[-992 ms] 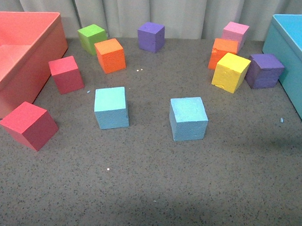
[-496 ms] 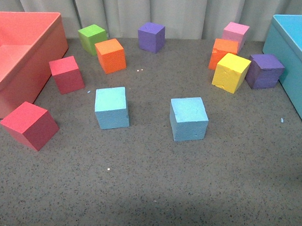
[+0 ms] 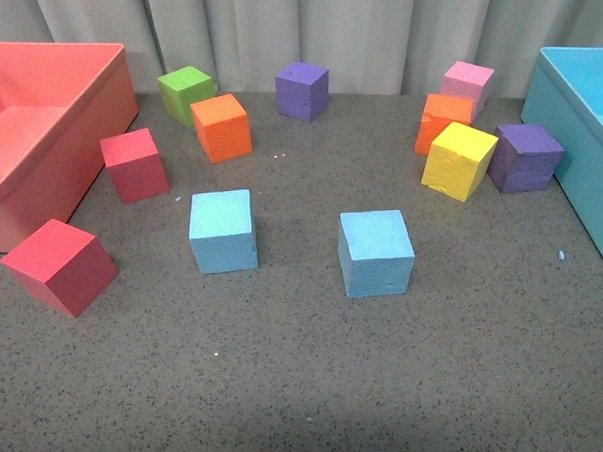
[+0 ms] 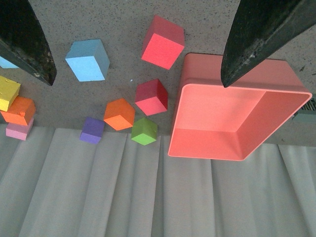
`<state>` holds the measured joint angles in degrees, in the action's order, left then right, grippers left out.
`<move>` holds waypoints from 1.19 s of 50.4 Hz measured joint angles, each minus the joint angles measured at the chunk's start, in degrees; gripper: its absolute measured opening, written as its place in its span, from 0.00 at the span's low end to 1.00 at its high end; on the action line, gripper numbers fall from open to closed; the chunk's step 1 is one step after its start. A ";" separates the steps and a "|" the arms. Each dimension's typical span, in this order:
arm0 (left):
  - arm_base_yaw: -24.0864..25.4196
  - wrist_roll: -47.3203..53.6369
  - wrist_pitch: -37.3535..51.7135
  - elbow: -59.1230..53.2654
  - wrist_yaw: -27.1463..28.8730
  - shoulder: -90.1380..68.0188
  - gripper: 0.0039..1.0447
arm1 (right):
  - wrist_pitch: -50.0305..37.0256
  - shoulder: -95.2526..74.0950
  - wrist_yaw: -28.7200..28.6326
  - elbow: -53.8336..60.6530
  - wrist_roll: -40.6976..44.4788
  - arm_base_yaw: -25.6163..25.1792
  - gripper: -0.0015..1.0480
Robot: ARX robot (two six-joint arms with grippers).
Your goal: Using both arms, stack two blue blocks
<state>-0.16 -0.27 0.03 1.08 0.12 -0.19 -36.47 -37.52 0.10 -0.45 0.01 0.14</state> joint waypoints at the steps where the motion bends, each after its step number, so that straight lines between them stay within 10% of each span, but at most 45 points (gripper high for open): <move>1: 0.00 0.00 0.00 0.00 0.00 0.00 0.94 | 0.37 0.42 0.00 0.02 -0.02 0.00 0.01; 60: 0.00 0.00 -0.02 0.00 0.00 0.00 0.94 | 25.75 27.02 0.00 0.28 0.00 0.00 0.01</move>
<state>-0.16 -0.27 0.01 1.08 0.12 -0.19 -10.72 -10.50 0.10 -0.16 0.01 0.14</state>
